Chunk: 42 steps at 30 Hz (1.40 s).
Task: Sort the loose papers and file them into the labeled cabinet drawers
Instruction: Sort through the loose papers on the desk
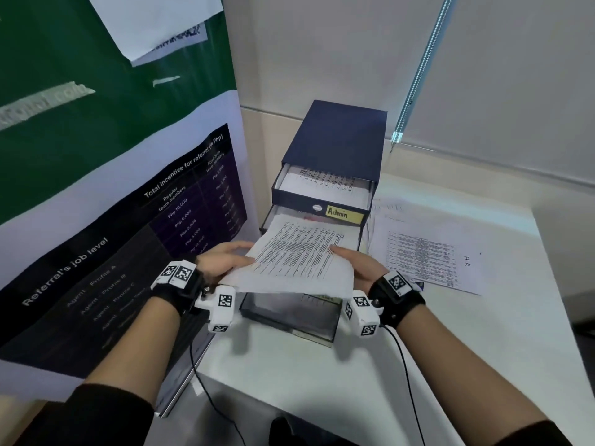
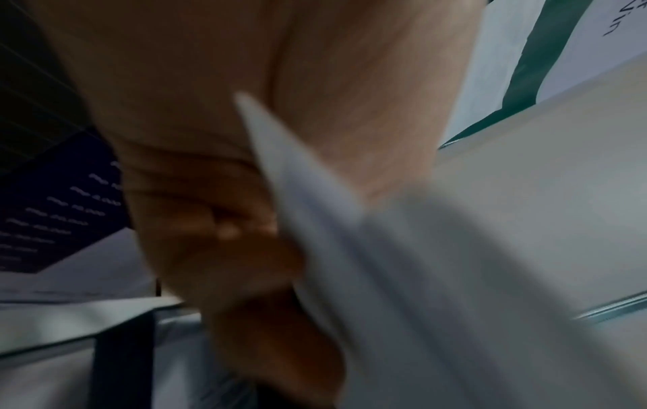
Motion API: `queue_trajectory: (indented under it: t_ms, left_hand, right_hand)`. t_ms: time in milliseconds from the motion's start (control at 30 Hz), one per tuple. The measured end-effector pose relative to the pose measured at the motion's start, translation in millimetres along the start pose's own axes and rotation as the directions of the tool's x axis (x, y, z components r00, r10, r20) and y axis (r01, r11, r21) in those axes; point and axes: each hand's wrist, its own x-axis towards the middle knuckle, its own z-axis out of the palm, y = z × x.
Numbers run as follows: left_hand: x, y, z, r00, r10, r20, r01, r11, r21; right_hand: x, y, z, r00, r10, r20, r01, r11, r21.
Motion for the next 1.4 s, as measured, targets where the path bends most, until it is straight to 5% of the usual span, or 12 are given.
queue_trajectory:
  t_ms: [233,433,600,667,767,867,967,1033,1067,1200,1300,1400]
  left_hand:
    - [46,24,22,0.938,0.085,-0.336,-0.073,0.996,0.049]
    - [70,43,41,0.96,0.075,-0.271,-0.038,0.99,0.138]
    - [90,55,46,0.952,0.147,-0.267,-0.081,0.966,0.244]
    - [99,59,50,0.92,0.172,-0.353,-0.062,0.951,0.302]
    - [114,69,58,0.875,0.225,-0.428,-0.033,0.911,0.411]
    - [130,75,68,0.93,0.143,-0.339,0.089,0.807,0.584]
    - [144,78,80,0.971,-0.031,-0.239,0.232,0.381,0.895]
    - [142,94,92,0.973,-0.053,-0.223,0.228,0.136,0.964]
    - [137,108,98,0.975,-0.016,-0.22,0.221,0.13,0.967]
    - [111,176,128,0.98,0.196,-0.021,-0.061,0.404,0.913]
    - [108,224,160,0.904,0.273,0.329,-0.422,0.699,0.578]
    - [148,242,214,0.856,0.356,0.375,-0.492,0.783,0.38]
  right_hand:
    - [-15,-9,-8,0.996,0.054,-0.066,-0.07,0.963,-0.261]
    - [18,-23,-27,0.876,-0.338,-0.344,0.191,0.898,-0.396]
    - [38,-32,-33,0.789,-0.536,-0.3,0.249,0.726,-0.641]
    - [45,-39,-36,0.789,-0.576,-0.213,0.244,0.613,-0.752]
    - [56,-50,-44,0.788,-0.613,-0.053,0.138,0.259,-0.956]
    - [66,-59,-45,0.837,-0.547,0.02,-0.018,-0.064,-0.998]
    - [72,-65,-48,0.874,-0.477,0.096,-0.004,-0.203,-0.979]
    - [69,-69,-58,0.871,-0.47,0.147,0.13,-0.068,-0.989]
    - [66,-69,-66,0.862,-0.485,0.147,0.211,0.078,-0.974]
    - [47,-69,-125,0.829,-0.56,0.01,0.303,0.433,-0.849]
    - [36,-67,-203,0.829,-0.507,-0.235,0.123,0.577,-0.808]
    - [27,-56,-284,0.742,-0.232,-0.629,-0.107,0.885,-0.454]
